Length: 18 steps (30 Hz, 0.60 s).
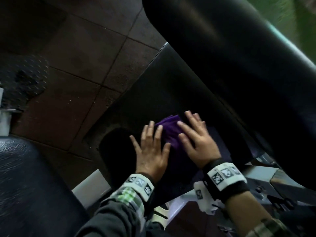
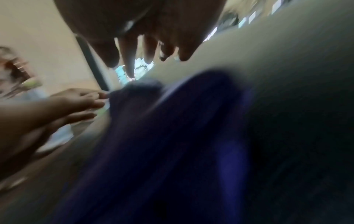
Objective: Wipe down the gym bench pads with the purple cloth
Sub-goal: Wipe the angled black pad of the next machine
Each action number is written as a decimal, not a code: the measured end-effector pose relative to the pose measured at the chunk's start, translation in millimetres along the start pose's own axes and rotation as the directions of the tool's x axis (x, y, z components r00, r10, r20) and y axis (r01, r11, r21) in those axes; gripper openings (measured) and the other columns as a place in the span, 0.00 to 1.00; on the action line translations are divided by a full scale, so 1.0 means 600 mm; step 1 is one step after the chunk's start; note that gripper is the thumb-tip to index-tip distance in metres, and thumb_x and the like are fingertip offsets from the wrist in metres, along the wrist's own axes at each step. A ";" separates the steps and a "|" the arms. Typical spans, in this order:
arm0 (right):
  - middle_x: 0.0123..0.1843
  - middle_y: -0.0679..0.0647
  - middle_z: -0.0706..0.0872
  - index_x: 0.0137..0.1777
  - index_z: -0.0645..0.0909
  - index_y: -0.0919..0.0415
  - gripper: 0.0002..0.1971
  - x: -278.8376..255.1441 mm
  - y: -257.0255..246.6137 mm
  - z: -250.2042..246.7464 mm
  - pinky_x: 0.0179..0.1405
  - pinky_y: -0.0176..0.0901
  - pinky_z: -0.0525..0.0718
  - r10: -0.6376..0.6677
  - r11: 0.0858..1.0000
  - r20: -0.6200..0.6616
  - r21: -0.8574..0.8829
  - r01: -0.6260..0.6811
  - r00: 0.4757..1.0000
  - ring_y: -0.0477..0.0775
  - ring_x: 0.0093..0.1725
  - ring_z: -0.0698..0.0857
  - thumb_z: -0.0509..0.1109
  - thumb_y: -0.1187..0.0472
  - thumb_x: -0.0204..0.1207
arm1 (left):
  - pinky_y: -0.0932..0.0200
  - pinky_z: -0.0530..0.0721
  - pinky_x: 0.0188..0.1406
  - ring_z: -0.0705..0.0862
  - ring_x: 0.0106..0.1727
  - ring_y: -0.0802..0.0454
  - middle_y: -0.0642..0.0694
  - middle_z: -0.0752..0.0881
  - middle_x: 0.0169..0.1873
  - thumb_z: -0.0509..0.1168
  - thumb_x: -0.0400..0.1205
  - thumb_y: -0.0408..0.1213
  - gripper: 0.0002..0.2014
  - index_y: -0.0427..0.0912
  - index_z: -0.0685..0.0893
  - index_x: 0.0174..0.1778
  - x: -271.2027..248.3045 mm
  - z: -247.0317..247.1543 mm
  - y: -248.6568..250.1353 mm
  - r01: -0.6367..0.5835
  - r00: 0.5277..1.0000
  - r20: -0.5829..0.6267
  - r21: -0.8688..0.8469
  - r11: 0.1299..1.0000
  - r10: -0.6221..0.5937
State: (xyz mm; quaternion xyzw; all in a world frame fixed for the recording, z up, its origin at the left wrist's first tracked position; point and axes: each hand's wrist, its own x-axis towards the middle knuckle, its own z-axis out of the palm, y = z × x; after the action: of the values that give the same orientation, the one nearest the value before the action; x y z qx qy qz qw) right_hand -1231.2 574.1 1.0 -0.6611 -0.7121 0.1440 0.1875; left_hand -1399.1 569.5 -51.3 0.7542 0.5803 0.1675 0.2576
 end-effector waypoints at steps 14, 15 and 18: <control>0.77 0.55 0.71 0.80 0.60 0.42 0.31 -0.005 0.058 -0.070 0.68 0.38 0.52 0.403 0.816 -0.034 -0.440 -0.376 0.914 0.58 0.74 0.68 0.47 0.37 0.76 | 0.40 0.48 0.82 0.43 0.85 0.41 0.41 0.46 0.85 0.55 0.81 0.52 0.35 0.50 0.53 0.85 -0.086 0.062 0.046 0.037 0.999 0.007 -0.023 0.999 -0.037; 0.78 0.54 0.70 0.80 0.60 0.42 0.32 -0.003 0.057 -0.070 0.67 0.38 0.49 0.417 0.809 -0.031 -0.443 -0.386 0.908 0.58 0.75 0.67 0.46 0.37 0.76 | 0.42 0.47 0.81 0.43 0.85 0.41 0.40 0.45 0.85 0.53 0.83 0.54 0.35 0.50 0.51 0.85 -0.104 0.068 0.045 0.017 1.000 0.026 0.002 1.000 -0.017; 0.81 0.53 0.63 0.81 0.52 0.39 0.32 -0.004 0.059 -0.063 0.69 0.41 0.45 0.455 0.785 0.008 -0.475 -0.397 0.890 0.57 0.78 0.63 0.42 0.36 0.75 | 0.44 0.43 0.81 0.44 0.85 0.37 0.38 0.46 0.85 0.48 0.85 0.58 0.33 0.53 0.49 0.85 -0.110 0.081 0.058 -0.022 0.998 0.062 0.084 0.996 0.017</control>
State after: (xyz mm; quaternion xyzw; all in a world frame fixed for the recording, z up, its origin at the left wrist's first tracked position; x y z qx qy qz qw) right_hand -1182.4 573.1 18.6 -0.8199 -0.5675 0.0499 -0.0561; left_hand -1362.7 490.1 -67.6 0.7749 0.5713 0.1220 0.2414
